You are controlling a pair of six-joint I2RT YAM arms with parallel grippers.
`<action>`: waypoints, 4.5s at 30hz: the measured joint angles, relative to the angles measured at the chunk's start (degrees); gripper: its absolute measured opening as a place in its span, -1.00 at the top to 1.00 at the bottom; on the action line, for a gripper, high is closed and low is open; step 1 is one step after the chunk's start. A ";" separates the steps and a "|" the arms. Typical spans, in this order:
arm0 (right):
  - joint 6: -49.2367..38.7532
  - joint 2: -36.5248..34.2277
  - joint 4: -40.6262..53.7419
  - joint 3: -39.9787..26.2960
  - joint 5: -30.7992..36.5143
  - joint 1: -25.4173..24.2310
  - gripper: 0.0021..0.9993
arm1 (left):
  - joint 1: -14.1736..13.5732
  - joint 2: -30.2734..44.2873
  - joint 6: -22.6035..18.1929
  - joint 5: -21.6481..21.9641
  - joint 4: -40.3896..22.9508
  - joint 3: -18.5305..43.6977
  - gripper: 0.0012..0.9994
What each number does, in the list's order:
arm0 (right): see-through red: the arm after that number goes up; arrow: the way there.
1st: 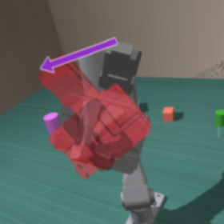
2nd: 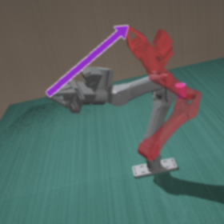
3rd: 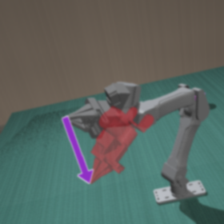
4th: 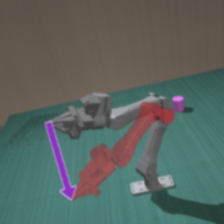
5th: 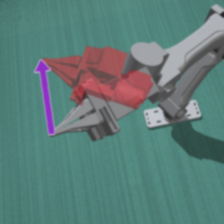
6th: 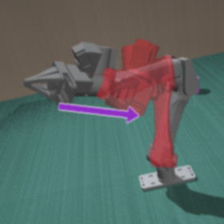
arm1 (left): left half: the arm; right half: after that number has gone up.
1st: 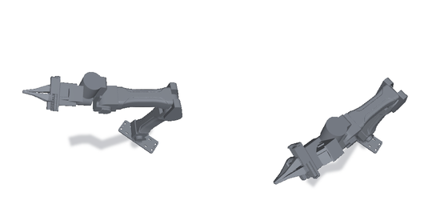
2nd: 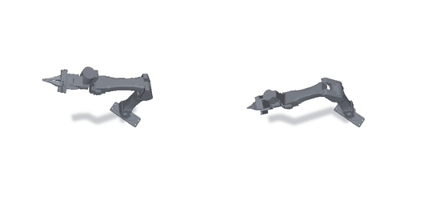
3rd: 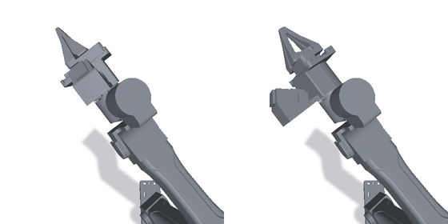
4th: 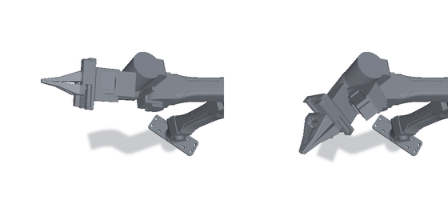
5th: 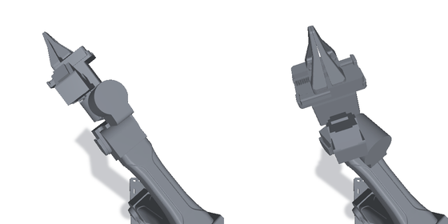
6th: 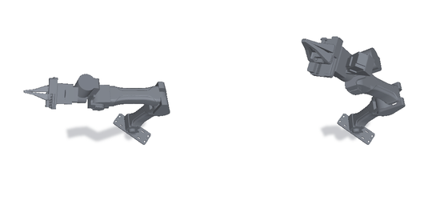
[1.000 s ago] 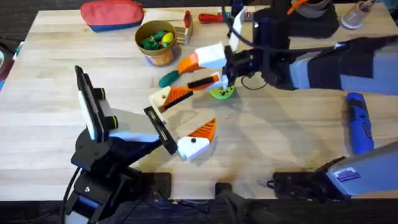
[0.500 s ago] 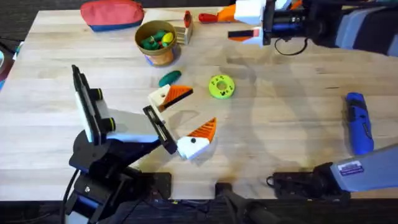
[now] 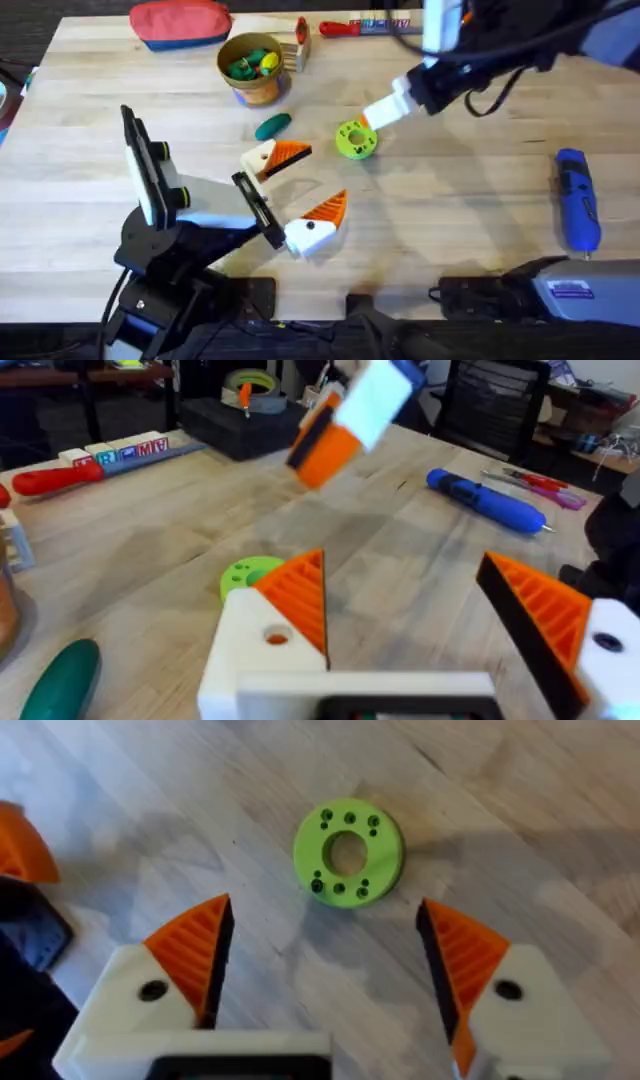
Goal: Pick up the gripper from the table and insert it into the empty holder that is missing its gripper. Then pick up a screw, insert it into the mounting hole, and use the screwdriver to tighten it. Finally, clean up the table by picking up the vegetable and placing it into the bucket.
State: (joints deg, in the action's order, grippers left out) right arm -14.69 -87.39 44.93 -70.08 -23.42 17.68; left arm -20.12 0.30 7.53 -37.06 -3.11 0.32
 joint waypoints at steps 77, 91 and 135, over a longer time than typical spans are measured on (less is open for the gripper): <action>1.97 -8.57 20.95 -31.56 9.66 27.18 1.00 | 0.00 -0.01 -0.02 -0.42 -0.07 0.00 -0.98; 2.72 -8.62 20.03 -31.56 8.94 34.20 1.00 | 0.00 0.01 -0.02 -6.08 -0.39 0.00 -0.98; 3.82 -13.89 18.92 -31.56 6.32 34.29 0.61 | 0.00 0.01 0.00 -6.78 -0.50 0.00 -0.98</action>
State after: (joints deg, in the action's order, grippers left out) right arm -10.87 -101.27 63.85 -101.65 -17.10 51.96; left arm -20.12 0.32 7.53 -43.83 -3.62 0.32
